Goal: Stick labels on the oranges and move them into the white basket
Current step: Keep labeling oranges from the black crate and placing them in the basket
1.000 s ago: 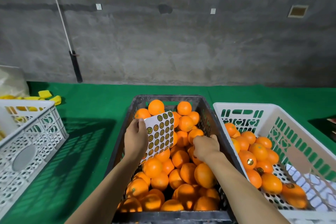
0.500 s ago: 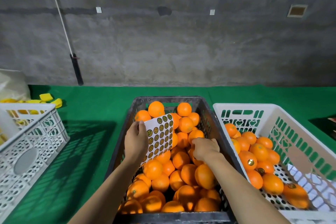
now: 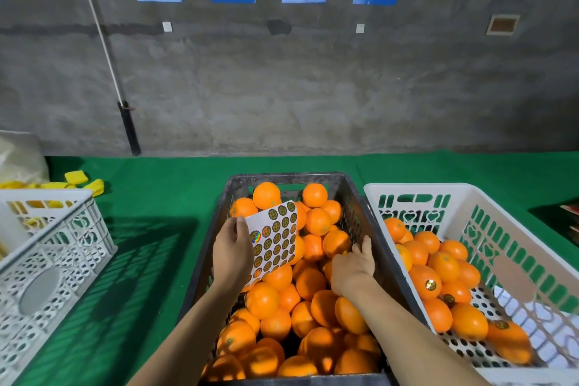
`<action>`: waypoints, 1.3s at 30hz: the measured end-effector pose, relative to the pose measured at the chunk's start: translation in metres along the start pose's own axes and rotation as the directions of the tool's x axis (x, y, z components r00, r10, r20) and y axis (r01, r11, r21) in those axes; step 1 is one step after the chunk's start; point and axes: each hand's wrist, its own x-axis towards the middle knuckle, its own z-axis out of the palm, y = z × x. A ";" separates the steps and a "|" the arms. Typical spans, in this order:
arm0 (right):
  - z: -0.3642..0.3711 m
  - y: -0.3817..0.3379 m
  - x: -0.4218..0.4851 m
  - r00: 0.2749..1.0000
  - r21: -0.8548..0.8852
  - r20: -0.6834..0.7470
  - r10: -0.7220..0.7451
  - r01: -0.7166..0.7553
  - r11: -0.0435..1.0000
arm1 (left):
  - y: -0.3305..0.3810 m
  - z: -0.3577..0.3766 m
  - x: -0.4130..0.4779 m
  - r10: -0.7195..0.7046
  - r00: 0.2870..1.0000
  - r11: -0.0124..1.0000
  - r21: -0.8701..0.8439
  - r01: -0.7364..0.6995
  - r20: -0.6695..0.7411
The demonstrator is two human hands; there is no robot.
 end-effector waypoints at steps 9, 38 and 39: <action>-0.022 0.006 -0.010 0.830 0.474 -0.537 0.151 0.149 0.868 | -0.003 0.003 0.002 0.020 0.999 1.000 0.003 -0.020 -0.044; -0.020 0.028 -0.007 0.513 0.524 -0.787 0.342 0.263 0.810 | 0.001 0.003 -0.003 0.016 0.996 0.999 -0.053 -0.012 0.083; -0.020 0.019 -0.010 0.481 0.433 -0.845 0.233 0.362 0.825 | 0.001 0.003 -0.003 0.013 0.996 0.998 -0.058 -0.008 0.083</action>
